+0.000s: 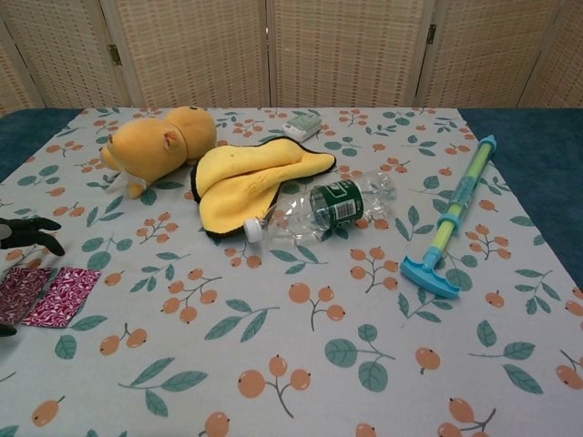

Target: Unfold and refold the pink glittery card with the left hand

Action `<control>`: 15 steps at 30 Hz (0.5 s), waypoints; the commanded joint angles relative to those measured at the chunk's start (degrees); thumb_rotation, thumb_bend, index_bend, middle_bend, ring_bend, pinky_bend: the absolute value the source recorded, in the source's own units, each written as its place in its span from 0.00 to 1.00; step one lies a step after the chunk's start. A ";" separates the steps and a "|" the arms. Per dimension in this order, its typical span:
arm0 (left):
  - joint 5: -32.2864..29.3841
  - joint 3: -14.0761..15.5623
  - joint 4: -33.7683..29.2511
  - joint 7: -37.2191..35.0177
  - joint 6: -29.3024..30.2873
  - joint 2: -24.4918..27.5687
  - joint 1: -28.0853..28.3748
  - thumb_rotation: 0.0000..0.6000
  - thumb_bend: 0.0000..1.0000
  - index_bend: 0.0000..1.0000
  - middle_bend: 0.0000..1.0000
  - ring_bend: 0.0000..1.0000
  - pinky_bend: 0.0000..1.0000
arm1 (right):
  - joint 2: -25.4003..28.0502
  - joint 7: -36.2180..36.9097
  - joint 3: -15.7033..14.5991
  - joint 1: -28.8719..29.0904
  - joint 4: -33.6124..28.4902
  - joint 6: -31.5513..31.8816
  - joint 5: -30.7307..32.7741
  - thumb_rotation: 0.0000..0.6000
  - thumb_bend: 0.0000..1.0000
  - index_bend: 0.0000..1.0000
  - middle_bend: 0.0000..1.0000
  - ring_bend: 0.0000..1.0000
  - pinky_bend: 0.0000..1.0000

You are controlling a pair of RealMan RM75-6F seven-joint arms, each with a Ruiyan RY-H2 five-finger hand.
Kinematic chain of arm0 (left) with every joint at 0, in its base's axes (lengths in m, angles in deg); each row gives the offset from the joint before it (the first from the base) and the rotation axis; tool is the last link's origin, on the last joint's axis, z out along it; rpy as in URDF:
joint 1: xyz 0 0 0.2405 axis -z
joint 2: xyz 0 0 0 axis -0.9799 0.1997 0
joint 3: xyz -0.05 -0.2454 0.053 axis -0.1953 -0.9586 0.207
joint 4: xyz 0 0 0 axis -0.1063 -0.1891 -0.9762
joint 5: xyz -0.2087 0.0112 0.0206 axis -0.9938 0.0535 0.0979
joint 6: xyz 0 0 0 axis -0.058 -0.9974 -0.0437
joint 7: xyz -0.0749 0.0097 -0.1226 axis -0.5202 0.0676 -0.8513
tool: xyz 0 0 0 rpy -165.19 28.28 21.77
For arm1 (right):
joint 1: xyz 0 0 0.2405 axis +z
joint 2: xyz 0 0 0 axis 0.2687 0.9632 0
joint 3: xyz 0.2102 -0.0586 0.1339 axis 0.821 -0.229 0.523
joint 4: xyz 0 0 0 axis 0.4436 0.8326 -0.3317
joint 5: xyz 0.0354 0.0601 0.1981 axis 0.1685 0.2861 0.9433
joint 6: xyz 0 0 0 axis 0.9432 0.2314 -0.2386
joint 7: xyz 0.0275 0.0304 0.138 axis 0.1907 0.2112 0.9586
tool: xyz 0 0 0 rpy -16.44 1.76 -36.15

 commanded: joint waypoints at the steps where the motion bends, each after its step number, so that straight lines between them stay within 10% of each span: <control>1: -1.39 -0.36 0.23 1.75 -1.00 -0.85 1.20 0.89 0.16 0.23 0.00 0.00 0.00 | -0.08 0.11 0.01 0.08 0.12 -0.14 0.00 1.00 0.52 0.00 0.00 0.00 0.00; 15: -5.71 0.06 0.80 4.82 -1.48 -2.59 2.91 0.94 0.18 0.25 0.00 0.00 0.00 | -0.12 0.49 0.15 0.03 0.60 -0.57 0.70 1.00 0.52 0.00 0.00 0.00 0.00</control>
